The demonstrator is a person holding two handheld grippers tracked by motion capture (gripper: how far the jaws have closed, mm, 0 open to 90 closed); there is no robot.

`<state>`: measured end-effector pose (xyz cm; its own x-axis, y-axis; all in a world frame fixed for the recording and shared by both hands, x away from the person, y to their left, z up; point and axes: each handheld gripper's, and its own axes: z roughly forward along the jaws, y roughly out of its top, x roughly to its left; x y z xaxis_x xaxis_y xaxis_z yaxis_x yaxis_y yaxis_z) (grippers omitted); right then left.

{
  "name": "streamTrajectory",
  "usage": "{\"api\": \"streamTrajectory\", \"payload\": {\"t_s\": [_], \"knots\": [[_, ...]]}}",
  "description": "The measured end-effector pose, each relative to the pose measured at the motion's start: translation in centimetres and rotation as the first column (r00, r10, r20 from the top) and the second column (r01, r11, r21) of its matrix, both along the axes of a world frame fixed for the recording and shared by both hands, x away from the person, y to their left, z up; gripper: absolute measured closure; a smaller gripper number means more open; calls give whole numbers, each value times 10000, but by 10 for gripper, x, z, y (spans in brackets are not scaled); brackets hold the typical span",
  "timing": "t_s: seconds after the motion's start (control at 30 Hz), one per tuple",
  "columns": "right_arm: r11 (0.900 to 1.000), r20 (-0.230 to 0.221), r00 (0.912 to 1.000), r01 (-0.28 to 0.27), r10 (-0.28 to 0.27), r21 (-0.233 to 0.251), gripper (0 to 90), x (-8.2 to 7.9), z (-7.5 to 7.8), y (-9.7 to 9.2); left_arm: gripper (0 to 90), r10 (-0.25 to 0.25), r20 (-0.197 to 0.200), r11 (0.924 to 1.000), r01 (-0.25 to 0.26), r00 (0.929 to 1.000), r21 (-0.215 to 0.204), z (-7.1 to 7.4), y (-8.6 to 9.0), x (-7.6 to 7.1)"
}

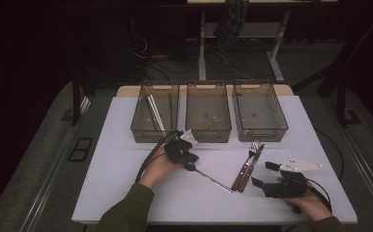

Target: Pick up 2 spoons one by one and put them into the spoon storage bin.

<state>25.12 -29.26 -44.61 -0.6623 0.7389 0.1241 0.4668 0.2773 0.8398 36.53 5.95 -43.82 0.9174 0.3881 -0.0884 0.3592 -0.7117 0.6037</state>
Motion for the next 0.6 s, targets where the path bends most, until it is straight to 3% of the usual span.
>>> {"api": "streamTrajectory", "payload": {"t_s": [0.6], "knots": [[10000, 45, 10000, 58, -58, -62, 175, -1, 1, 0, 891, -323, -159, 9995, 324, 9994, 19, 2, 23, -31]]}}
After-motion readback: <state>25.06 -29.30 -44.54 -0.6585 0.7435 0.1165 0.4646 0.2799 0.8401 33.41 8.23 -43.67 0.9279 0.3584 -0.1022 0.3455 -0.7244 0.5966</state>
